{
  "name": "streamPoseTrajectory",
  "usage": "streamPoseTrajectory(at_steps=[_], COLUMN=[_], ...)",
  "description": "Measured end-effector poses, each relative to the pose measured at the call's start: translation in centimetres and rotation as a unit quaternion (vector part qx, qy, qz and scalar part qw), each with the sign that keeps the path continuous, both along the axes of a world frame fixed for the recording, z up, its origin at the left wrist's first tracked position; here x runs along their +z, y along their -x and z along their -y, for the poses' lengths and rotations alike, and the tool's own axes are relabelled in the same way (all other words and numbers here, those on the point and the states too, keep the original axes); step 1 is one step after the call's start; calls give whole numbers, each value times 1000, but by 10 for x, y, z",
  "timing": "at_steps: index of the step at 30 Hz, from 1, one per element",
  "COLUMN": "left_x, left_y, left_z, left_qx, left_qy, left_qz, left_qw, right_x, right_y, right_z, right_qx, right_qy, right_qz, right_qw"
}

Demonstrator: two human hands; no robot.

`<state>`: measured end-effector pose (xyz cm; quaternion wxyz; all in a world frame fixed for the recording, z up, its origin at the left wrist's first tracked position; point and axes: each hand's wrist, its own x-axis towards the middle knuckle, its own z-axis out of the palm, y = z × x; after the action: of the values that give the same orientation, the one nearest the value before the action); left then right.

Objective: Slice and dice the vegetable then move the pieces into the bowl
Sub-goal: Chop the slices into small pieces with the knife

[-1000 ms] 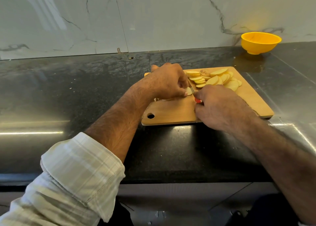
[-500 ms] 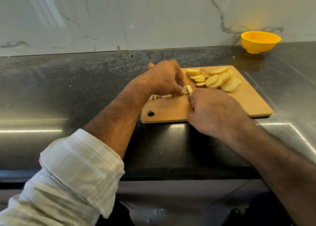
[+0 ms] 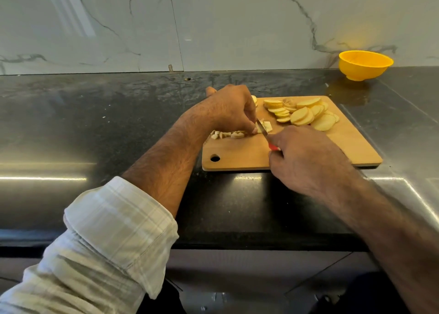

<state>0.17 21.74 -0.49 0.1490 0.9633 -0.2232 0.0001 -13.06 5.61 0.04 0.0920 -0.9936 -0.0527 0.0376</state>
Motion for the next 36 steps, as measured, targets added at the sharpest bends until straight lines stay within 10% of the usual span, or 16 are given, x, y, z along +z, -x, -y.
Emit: streamPoseTrajectory(at_steps=[26,36], left_x=[-2,8], left_y=[-18,-18], left_z=[-29,-47], left_qx=[54,157], left_qy=[115,16], left_qz=[44,2], left_qw=[991,988], right_x=[-6,0], right_y=[-9,-34], right_z=[14,29], right_qx=[12,-5], right_qy=[-53,-14], right_qz=[35,37], right_qw=[998,999])
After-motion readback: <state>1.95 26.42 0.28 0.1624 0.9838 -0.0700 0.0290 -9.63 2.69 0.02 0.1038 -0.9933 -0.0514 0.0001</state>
